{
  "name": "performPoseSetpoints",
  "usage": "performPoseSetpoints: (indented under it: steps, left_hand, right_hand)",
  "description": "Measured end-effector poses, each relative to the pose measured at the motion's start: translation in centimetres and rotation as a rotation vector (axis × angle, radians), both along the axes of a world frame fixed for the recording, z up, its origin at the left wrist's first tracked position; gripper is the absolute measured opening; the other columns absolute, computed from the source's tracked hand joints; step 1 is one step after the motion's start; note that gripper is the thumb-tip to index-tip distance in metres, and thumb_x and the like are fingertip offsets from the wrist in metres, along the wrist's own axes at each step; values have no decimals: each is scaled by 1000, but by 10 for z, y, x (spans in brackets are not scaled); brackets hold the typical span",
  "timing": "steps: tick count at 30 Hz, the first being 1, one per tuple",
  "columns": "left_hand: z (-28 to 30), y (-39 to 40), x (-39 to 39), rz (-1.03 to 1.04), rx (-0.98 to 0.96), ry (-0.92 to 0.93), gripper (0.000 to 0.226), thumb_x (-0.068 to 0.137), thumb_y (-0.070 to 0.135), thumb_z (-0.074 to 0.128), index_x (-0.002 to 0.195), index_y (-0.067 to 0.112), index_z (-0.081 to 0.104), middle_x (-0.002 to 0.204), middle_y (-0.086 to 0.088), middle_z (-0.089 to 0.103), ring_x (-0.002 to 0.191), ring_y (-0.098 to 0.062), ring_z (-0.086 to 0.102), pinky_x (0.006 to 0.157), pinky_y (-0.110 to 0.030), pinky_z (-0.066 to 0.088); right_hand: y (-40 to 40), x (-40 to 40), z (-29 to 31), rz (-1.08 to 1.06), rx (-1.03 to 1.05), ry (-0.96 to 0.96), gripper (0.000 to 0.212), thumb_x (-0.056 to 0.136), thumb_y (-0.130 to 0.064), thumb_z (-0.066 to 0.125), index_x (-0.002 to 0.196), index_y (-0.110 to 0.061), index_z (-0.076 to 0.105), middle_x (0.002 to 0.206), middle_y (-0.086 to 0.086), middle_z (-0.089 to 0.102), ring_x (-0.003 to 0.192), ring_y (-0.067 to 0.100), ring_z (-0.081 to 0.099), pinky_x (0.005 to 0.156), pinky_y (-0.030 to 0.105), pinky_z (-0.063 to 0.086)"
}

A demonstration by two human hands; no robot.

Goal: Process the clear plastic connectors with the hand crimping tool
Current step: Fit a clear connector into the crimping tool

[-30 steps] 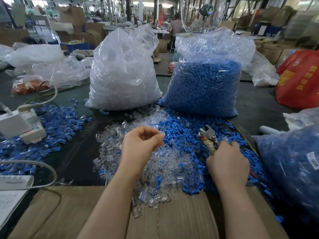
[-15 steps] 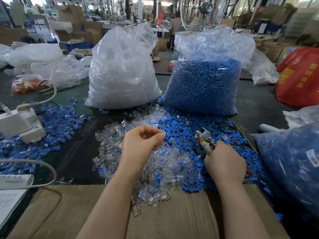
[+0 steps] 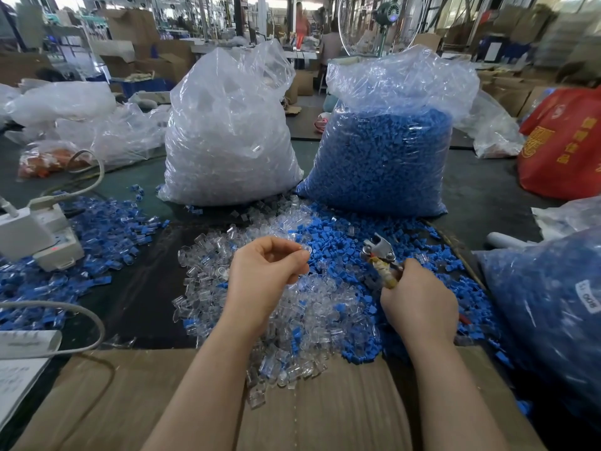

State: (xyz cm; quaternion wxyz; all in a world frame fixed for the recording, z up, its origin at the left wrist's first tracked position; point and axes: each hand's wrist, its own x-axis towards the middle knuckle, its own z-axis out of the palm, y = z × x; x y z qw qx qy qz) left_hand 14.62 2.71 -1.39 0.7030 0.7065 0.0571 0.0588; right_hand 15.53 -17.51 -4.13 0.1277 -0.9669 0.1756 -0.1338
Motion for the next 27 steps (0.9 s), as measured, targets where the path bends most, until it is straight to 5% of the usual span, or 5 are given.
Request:
performPoseSetpoints:
  steps: [5,11,17,27]
  left_hand:
    - [2,-1,0,-3,-11,-7,11,82,6,76,89,7,68,79,-7,75,82,-28,72,67,-23,59]
    - [1,0,0,7,-16,-6,12,82,6,76,91,6,68,80,-8,75,83,-28,72,67,-23,59]
    - [1,0,0,-2,-19,-3,13,81,7,76,91,6,68,81,-7,75,78,-20,74,66,-21,57]
    - [0,0,-1,-7,-15,-2,11,81,7,77,88,9,68,80,-6,76,77,-19,74,65,-20,56]
  right_hand:
    - [3,3,5,45,82,-13,17,86,-28,58,77,-23,45,68,-5,49,56,16,39,53,31,30]
    - [-7,-3,5,-86,-78,70,26,86,-29,63,106,-12,58,106,10,59,82,29,58,68,35,36]
    - [-6,0,1,-65,-64,141,18,87,-27,60,79,-19,46,68,-2,44,62,21,44,62,33,35]
    - [-7,3,-3,39,-46,99,5,88,-25,54,92,-23,52,83,-2,58,69,23,51,61,33,38]
